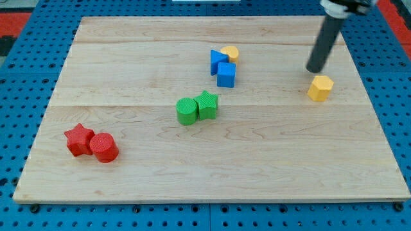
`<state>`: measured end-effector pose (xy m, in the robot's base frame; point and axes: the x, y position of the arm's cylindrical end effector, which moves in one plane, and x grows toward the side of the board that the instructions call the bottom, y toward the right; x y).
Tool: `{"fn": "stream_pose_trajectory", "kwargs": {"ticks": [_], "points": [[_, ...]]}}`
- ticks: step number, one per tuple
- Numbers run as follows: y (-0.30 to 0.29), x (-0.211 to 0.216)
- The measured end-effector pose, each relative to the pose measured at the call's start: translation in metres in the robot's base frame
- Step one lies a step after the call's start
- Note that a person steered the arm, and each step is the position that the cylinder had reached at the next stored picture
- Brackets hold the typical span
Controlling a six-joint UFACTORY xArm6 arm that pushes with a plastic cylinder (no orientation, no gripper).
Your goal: Move the yellow heart away from the blue triangle
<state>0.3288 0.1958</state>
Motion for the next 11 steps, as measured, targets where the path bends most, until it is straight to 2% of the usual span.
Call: {"fn": "stream_pose_trajectory", "kwargs": {"ticks": [1,2,3,4,5,6,7,8,9,11], "points": [[-0.068,-0.059],[-0.148,-0.051],[-0.158,-0.028],[-0.087,0.015],[-0.095,0.025],[-0.145,-0.015],[-0.185,0.012],[-0.128,0.032],[-0.052,0.032],[-0.04,0.034]]}}
